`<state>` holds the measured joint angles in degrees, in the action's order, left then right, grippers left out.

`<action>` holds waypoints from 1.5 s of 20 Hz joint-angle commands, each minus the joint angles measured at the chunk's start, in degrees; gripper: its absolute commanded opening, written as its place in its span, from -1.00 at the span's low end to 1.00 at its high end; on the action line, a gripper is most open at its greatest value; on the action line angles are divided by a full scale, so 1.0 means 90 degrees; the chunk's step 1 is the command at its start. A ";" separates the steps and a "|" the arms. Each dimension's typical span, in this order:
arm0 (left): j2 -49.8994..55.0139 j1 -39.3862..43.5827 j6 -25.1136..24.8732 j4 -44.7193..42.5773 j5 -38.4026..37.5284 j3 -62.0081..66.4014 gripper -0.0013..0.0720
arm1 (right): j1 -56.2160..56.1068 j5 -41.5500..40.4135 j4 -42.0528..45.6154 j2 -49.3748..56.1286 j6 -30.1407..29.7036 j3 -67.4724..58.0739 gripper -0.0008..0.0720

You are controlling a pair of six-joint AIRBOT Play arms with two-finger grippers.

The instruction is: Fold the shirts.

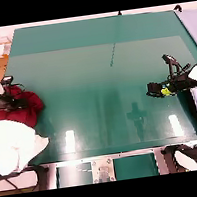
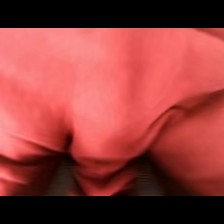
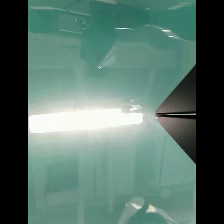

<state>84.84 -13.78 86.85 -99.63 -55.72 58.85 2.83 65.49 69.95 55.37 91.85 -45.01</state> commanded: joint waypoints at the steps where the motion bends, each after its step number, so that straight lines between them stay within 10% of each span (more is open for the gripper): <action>1: 0.0355 -0.0046 -0.0270 0.0027 -0.0306 0.0260 -0.89 | -0.0005 -0.0012 -0.0024 0.0005 0.0000 0.0002 -0.94; 10: -0.1226 0.1734 -0.0537 0.1608 -0.1775 0.3553 -0.89 | 0.0007 0.0066 -0.0425 0.0000 0.0000 -0.0068 -0.94; 19: -0.0457 0.4872 -0.0168 0.3101 -0.0656 0.3157 -0.88 | 0.0007 0.0347 -0.0440 0.0000 0.0002 -0.0483 -0.93; 20: -0.0138 0.5064 -0.0153 0.3203 -0.0469 0.3126 -0.52 | 0.0007 0.0347 -0.0440 0.0000 0.0000 -0.0483 -0.76; 21: 0.0104 0.5146 -0.0138 0.3279 -0.0396 0.3130 0.64 | 0.0007 0.0347 -0.0440 0.0000 0.0000 -0.0483 -0.32; 22: 0.0255 0.5119 0.0083 0.3368 -0.0444 0.3160 0.99 | 0.0007 0.0347 -0.0437 0.0000 0.0000 -0.0483 0.01; 24: 0.0282 0.4789 0.0151 0.3361 -0.0933 0.3378 1.00 | 0.0007 0.0352 -0.0437 0.0000 0.0000 -0.0483 0.42; 30: 0.0274 0.2841 0.0134 0.3269 -0.3810 0.3835 1.00 | -0.0498 0.0007 -0.1141 0.0002 0.0000 0.0588 0.44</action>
<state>86.89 18.28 87.81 -70.46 -78.56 93.65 0.69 68.45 63.99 55.40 91.88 -44.73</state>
